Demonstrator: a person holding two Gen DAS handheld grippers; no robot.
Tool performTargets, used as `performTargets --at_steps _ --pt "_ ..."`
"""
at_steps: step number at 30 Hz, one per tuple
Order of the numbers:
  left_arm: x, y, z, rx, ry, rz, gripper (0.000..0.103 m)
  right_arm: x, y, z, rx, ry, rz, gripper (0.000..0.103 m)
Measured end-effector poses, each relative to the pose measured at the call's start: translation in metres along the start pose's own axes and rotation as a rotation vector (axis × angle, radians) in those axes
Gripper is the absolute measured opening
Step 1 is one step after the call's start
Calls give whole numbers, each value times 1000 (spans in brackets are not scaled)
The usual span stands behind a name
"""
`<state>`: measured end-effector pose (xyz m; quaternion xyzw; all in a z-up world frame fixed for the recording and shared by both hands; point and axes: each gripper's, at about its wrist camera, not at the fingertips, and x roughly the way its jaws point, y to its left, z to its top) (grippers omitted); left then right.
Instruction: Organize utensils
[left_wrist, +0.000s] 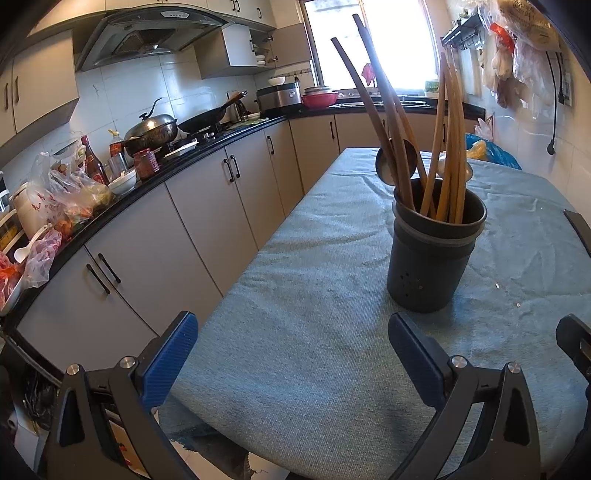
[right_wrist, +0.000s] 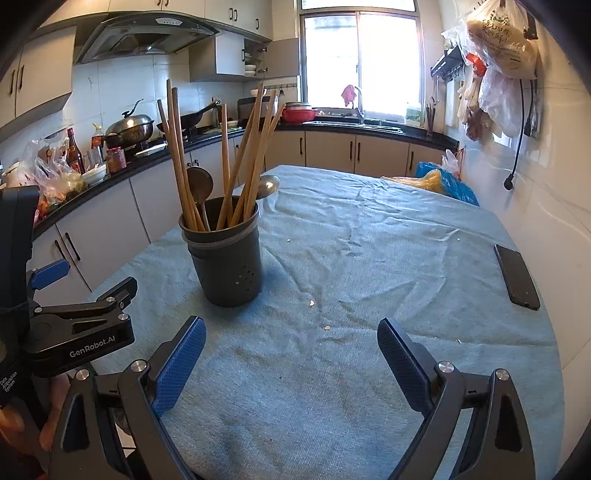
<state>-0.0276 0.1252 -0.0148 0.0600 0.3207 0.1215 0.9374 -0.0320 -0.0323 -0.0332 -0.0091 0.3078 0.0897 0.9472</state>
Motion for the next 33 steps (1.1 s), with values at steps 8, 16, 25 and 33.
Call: performTargets --at_steps 8,16,25,33 --pt "5 0 -2 6 12 -1 102 6 1 -3 -2 17 -2 96" --pt "9 2 -3 7 20 -6 102 10 2 -4 -3 30 -3 96" --pt "11 4 -4 11 22 -6 102 12 3 -4 -3 36 -4 96" --pt "11 4 -5 9 22 -5 102 12 3 -5 -5 37 -5 96"
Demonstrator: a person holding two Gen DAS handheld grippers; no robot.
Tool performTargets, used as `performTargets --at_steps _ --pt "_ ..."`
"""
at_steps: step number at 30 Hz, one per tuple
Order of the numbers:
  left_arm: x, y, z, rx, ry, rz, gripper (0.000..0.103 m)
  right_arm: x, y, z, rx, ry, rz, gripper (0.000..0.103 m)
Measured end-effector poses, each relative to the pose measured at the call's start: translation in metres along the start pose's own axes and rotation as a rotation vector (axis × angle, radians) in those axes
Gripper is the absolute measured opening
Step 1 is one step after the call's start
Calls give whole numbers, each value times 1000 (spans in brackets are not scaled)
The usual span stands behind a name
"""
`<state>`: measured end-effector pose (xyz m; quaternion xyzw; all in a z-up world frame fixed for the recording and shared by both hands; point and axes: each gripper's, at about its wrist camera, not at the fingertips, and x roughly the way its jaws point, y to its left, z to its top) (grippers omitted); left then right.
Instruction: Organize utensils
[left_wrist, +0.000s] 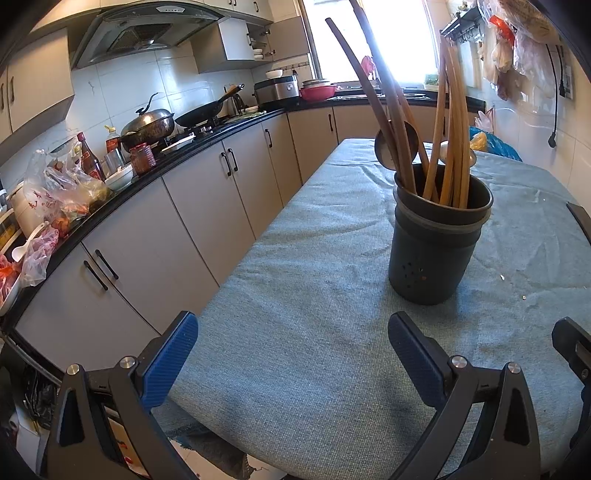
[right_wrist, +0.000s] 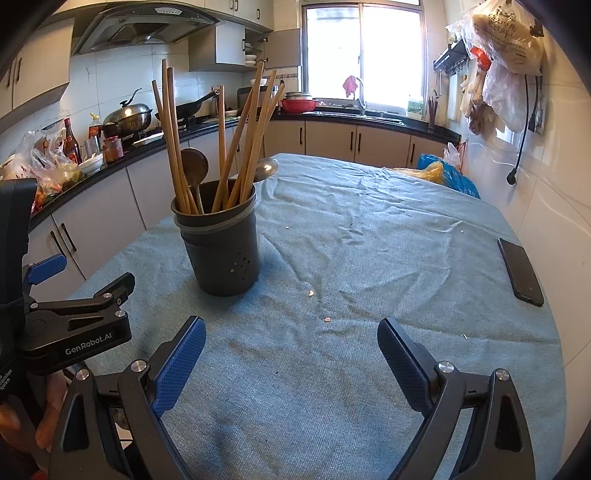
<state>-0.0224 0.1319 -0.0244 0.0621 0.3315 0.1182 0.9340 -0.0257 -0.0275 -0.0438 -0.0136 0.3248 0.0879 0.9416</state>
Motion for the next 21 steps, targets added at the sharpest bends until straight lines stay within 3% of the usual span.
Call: performTargets --at_steps 21 --pt "0 -2 0 5 -1 2 102 -1 0 -1 2 -3 -1 96"
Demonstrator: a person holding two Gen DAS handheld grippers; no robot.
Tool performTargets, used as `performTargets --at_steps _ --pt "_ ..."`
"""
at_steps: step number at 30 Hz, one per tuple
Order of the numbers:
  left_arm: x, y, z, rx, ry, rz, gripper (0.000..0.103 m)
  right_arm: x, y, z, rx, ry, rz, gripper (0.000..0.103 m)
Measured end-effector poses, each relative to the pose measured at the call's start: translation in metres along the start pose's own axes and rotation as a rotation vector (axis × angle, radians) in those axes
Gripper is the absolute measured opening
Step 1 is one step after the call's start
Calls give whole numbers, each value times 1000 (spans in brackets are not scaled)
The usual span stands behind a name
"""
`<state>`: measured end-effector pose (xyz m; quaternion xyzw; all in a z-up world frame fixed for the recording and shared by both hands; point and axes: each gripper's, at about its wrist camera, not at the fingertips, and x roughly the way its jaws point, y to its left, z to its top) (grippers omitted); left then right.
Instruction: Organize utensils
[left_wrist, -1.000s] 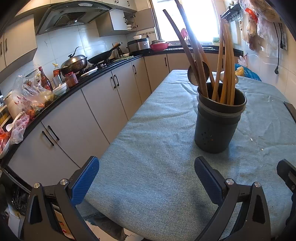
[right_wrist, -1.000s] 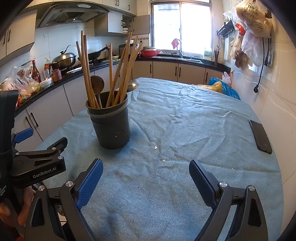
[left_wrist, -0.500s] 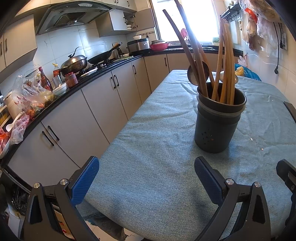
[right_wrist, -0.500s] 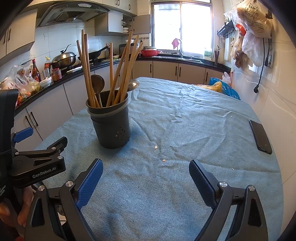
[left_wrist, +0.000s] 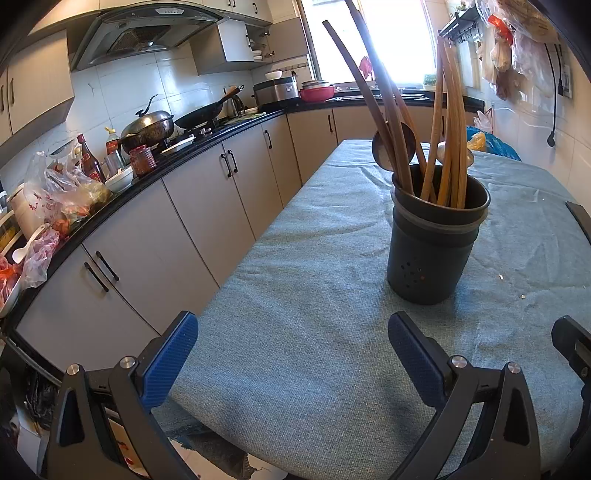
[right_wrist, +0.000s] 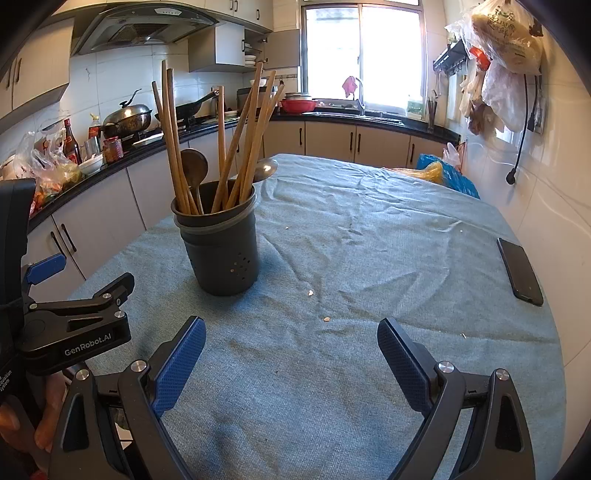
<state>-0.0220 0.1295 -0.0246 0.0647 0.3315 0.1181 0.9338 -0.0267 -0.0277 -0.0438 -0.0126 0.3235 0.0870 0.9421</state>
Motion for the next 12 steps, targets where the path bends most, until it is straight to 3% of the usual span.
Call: performTargets --at_steps 8,12 --pt "-2 1 0 -4 -21 16 102 -1 -3 0 11 -1 -2 96" --pt "-10 4 2 -8 -62 26 102 2 -28 2 76 7 -13 96"
